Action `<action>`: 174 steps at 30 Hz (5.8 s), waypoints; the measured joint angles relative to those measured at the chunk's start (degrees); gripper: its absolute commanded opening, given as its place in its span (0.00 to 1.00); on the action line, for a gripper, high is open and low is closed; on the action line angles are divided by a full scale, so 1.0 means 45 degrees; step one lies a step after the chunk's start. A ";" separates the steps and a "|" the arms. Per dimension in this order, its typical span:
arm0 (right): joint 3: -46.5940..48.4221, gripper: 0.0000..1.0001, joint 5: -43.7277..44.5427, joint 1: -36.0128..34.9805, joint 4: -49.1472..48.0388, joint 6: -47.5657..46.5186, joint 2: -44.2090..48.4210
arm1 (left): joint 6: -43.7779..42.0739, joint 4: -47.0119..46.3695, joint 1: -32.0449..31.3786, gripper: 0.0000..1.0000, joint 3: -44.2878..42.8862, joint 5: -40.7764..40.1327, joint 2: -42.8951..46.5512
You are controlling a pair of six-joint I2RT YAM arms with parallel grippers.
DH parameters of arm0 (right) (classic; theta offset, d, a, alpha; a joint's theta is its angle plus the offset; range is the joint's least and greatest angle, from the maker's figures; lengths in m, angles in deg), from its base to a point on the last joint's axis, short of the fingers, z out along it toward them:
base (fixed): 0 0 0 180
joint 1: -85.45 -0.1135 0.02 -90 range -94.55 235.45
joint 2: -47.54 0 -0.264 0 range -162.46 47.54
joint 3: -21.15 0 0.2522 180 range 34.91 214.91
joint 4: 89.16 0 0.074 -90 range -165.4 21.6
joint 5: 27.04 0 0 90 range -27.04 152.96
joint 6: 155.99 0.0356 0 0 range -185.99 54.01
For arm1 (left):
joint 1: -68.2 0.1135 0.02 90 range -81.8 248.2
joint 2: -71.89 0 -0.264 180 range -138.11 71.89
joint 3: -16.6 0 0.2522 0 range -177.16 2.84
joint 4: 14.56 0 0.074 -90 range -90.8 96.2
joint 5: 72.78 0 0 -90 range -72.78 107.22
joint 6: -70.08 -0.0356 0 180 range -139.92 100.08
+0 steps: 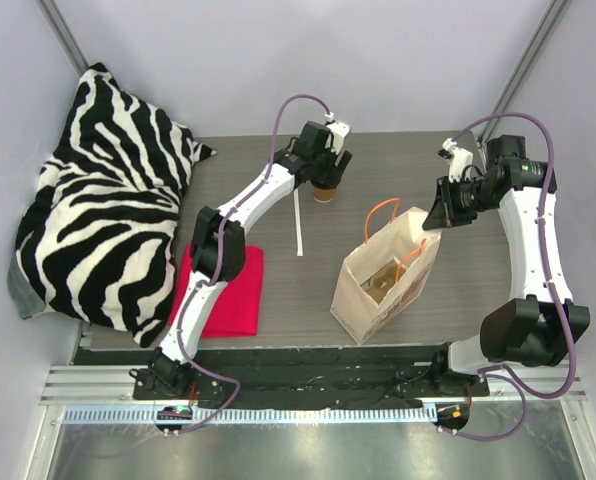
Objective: Pack the takeout coffee
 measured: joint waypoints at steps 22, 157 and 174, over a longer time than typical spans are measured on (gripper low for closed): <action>0.0311 0.01 -0.0393 -0.0005 -0.0024 -0.0291 -0.0335 | -0.0423 0.0874 0.0000 0.45 0.4027 0.1933 0.4566; 0.1457 0.01 -0.0253 -0.2365 0.0044 -0.0811 -0.1127 | -0.5576 0.8335 -0.1622 0.98 0.8694 0.2297 0.8699; 0.1457 0.01 -0.0306 -0.2365 0.0044 -0.0899 -0.1127 | -0.4765 0.8354 -0.1841 0.92 0.9476 0.2011 0.8291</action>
